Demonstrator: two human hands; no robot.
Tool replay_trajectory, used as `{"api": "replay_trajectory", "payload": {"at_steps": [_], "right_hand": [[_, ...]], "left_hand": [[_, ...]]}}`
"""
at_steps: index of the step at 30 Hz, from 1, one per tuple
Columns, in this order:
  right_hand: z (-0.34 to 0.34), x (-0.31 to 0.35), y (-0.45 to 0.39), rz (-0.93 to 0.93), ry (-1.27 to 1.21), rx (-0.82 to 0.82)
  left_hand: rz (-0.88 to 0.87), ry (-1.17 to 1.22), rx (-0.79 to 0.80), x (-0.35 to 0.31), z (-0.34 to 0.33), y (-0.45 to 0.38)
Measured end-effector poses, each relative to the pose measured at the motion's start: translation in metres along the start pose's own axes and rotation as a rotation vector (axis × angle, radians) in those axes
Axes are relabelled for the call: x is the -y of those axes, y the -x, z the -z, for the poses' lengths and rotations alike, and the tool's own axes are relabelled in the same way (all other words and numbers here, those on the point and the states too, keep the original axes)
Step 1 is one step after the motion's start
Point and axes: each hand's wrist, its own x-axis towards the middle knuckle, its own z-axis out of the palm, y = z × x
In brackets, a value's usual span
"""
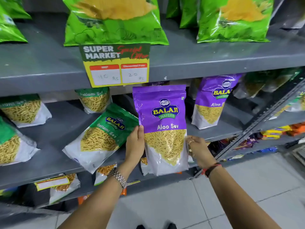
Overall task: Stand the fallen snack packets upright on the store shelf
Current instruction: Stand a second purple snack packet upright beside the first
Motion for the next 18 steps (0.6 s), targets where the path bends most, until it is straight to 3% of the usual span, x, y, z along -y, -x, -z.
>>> {"api": "replay_trajectory", "payload": {"at_steps": [10,18], "right_hand": [[0.032,0.005,0.038,0.077,-0.137,-0.004],[0.008,0.027,-0.007,0.109,-0.055,0.009]], "left_hand": [[-0.051,0.027,0.011,-0.011,-0.015,0.021],[0.023,0.013,-0.124,-0.009,-0.012,-0.008]]}}
